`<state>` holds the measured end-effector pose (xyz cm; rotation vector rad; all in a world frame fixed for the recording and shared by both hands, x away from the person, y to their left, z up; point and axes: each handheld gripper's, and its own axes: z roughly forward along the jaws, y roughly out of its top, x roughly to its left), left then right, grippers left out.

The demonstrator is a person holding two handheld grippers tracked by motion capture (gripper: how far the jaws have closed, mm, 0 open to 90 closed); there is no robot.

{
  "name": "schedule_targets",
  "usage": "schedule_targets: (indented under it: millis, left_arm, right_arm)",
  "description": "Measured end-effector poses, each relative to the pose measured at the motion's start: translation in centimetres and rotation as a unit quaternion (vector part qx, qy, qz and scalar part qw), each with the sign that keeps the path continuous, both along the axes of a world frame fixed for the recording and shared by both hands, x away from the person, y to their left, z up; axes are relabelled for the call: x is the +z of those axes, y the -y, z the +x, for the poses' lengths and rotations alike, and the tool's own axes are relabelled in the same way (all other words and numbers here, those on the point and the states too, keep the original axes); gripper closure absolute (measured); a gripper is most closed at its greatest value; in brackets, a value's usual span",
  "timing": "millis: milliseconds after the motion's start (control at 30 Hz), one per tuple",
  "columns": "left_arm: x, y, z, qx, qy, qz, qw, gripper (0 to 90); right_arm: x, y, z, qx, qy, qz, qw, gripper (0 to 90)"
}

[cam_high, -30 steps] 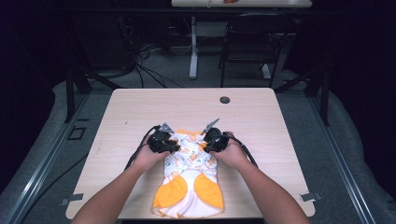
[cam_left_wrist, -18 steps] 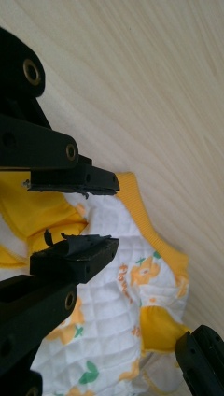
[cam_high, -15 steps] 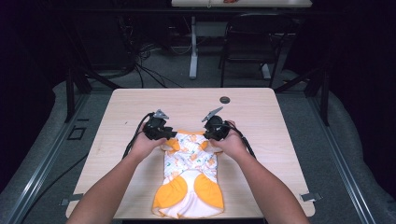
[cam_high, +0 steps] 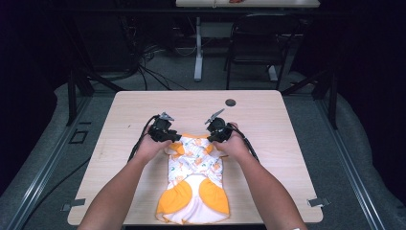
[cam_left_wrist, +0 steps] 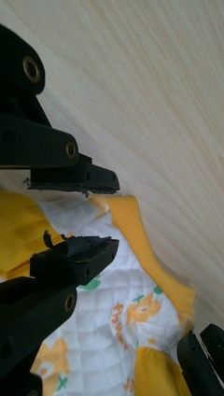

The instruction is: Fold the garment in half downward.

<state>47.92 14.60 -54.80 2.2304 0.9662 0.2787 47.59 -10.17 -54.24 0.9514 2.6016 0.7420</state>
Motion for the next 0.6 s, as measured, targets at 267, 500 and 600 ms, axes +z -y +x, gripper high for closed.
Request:
schedule_targets:
  millis: [267, 500, 600]
  left_arm:
    - [-1.0, 0.4, 0.1, 0.000, -0.006, 0.015, 0.9999, 62.5]
    - [-1.6, 0.8, 0.2, -0.001, -0.009, 0.031, 0.9995, 59.9]
    - [-1.9, 0.8, 0.1, -0.003, -0.007, 0.032, 0.9995, 61.5]
  right_arm:
    - [-1.4, 0.8, 0.4, -0.008, -0.032, -0.007, 0.9994, 66.8]
    - [-1.6, 1.0, 0.6, -0.017, -0.038, 0.006, 0.9991, 65.7]
    - [-1.6, 1.0, 0.6, -0.015, -0.038, 0.006, 0.9991, 65.7]
